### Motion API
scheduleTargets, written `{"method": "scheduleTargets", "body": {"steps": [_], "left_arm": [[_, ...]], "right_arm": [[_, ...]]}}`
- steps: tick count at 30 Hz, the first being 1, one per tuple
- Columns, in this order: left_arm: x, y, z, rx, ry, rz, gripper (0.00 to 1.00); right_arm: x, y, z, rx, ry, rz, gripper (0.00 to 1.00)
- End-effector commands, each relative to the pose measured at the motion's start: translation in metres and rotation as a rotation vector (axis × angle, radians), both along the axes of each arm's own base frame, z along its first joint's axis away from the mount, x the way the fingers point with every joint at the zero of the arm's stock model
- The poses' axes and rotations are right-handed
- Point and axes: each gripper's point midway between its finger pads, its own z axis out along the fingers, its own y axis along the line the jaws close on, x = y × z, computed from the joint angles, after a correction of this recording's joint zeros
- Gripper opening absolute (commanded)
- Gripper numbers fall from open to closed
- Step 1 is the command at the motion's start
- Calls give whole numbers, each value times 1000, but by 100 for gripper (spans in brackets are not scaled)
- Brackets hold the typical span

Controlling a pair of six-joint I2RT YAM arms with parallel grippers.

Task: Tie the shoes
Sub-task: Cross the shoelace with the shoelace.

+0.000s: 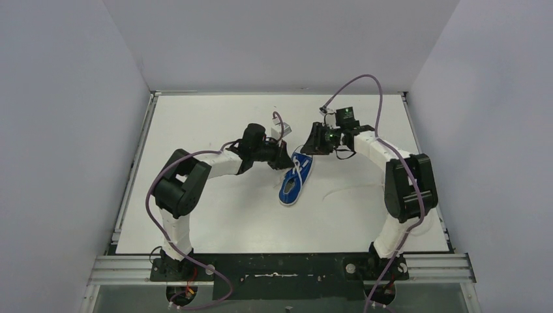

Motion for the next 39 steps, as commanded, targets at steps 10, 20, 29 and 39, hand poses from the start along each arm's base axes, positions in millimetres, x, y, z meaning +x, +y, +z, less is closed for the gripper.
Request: {"method": "scheduleTargets", "body": {"steps": [10,20,29,39], "left_arm": [[11,-5,44,-55,-179,-23,0],[11,-8,45,-59,-182,-41,0],[9,-9,44,-64,-166,-55,0],[9,-13,48,-84,-160,-62,0]], "right_arm": [[-4,24,-22,77,179,212,24],[-29,33,-8,165,179,273,19],[-29,36,2,212,157,255,23],[-28,32,-10,173,178,241,23]]}}
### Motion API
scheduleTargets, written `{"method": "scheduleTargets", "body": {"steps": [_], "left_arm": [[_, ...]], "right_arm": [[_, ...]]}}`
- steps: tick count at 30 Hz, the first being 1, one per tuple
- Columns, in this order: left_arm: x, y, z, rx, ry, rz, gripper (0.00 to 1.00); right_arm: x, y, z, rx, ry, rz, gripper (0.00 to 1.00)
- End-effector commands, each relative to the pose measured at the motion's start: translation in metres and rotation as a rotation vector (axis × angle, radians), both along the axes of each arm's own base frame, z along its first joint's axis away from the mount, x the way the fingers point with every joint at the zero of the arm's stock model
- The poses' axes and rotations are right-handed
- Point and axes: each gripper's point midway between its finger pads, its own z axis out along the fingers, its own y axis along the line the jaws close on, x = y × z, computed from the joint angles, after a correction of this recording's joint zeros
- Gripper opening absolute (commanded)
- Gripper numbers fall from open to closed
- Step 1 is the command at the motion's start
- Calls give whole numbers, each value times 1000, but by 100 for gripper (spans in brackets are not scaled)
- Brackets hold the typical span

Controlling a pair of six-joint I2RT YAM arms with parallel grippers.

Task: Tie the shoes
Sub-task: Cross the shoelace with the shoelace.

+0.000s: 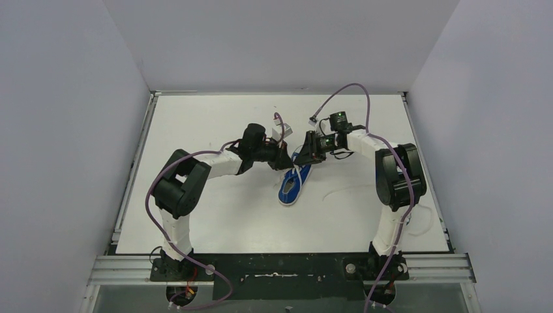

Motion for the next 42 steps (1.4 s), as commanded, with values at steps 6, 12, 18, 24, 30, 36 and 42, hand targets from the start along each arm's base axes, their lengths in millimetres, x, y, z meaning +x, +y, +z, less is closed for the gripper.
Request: {"method": "scheduleTargets", "body": {"steps": [6,12,18,24,30,36,42], "left_arm": [[10,-13,51,-110,-108,-26,0],[9,-14,53,-119,-96,-23,0],[9,-15,55,-142,-84,-15,0],[8,-15,56,-148,-74,-14,0],[5,-11,50,-130,-28,-17,0],[13,12,47,-123,178,45,40],[19,39,35,-172,303,76,68]], "right_arm": [[3,7,15,18,-64,30,23],[-2,16,14,37,-57,50,25],[-3,17,8,38,-50,30,24],[4,10,10,14,-83,-12,0],[11,1,28,-31,-127,-72,0],[6,-4,26,-48,-125,-92,0],[3,-2,27,-41,-120,-78,0]]}}
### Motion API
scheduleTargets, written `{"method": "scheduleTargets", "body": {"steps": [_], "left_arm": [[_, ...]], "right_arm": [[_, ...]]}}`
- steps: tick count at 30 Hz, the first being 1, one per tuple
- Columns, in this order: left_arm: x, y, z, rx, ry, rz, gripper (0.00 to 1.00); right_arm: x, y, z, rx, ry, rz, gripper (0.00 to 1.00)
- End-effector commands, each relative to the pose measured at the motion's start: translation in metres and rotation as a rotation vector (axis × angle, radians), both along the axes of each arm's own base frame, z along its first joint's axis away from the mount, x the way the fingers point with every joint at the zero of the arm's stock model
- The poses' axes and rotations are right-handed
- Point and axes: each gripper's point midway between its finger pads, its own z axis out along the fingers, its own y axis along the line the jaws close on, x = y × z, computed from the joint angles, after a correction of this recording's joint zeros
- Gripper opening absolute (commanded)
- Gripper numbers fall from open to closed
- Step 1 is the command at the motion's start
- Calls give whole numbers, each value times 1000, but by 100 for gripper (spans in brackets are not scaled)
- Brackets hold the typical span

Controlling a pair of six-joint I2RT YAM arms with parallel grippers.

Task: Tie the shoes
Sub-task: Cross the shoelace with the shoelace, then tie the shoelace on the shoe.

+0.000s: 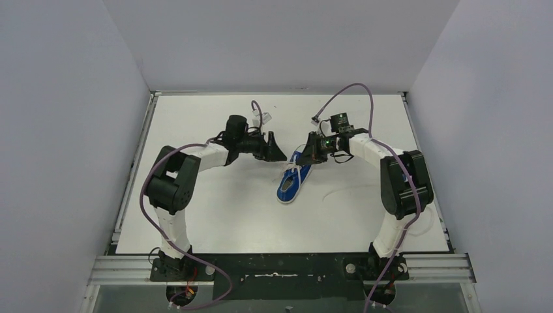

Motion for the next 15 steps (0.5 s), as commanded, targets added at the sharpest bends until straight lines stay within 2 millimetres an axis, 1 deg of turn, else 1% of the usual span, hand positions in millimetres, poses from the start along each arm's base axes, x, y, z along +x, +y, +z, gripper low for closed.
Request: {"method": "scheduleTargets", "body": {"steps": [1,2,6,10,11,12,14,15], "left_arm": [[3,8,17,-77,49,-24,69],[4,9,9,-74,73,-23,70],[9,2,-1,-106,125,-31,75],[10,-2,-12,-118,163,-39,75],[10,-1,-14,-120,170,-40,73],[10,-1,-15,-121,169,-38,68],[11,2,-17,-118,169,-32,56],[13,4,-15,-121,169,-24,48]], "right_arm": [[7,3,20,27,-71,3,0],[6,3,20,26,-69,5,0],[7,3,21,25,-72,8,0],[7,3,22,22,-70,12,0],[7,2,22,18,-70,10,0],[7,2,22,16,-71,9,0],[7,1,23,8,-71,9,0],[7,0,22,-1,-72,7,0]]}}
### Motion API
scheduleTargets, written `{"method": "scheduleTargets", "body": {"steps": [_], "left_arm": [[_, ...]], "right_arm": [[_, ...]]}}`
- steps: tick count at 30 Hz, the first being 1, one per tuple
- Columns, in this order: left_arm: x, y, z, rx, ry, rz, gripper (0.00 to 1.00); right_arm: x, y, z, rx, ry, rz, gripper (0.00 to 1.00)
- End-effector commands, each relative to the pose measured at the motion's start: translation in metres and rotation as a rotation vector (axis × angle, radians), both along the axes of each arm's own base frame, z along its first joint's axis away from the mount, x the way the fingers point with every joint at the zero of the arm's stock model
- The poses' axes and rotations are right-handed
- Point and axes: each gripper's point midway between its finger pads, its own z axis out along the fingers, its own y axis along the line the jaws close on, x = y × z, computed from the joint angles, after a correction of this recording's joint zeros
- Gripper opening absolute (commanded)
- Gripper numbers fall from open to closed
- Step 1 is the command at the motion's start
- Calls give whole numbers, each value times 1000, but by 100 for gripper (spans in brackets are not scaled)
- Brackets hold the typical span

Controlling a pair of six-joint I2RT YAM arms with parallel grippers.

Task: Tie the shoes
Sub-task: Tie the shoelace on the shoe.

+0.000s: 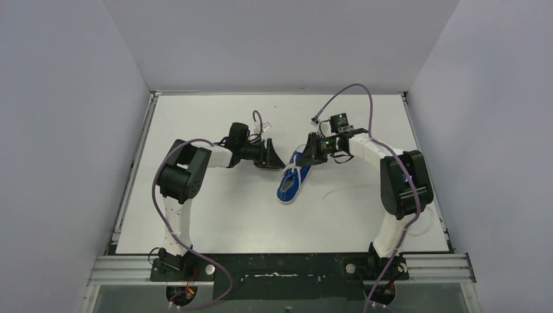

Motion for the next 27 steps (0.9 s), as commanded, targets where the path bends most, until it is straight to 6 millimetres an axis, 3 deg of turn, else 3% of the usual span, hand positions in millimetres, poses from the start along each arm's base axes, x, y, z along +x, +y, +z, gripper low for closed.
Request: {"method": "scheduleTargets", "body": {"steps": [1,8,12,15,18,20,27], "left_arm": [[18,-2,33,-84,-97,-4,41],[15,4,53,-109,-123,5,2],[12,6,59,-109,-136,10,0],[12,7,51,-87,-128,9,0],[10,6,42,-70,-105,0,33],[5,4,37,-54,-96,-17,39],[-28,-6,31,-21,-105,-61,43]], "right_arm": [[8,-1,23,-10,-76,0,1],[3,-11,23,-76,-85,-8,3],[2,-12,24,-78,-87,-10,4],[2,-12,25,-81,-87,-12,4],[2,-12,24,-82,-81,-17,6],[2,-11,24,-81,-77,-19,6],[3,-12,23,-82,-72,-34,6]]}}
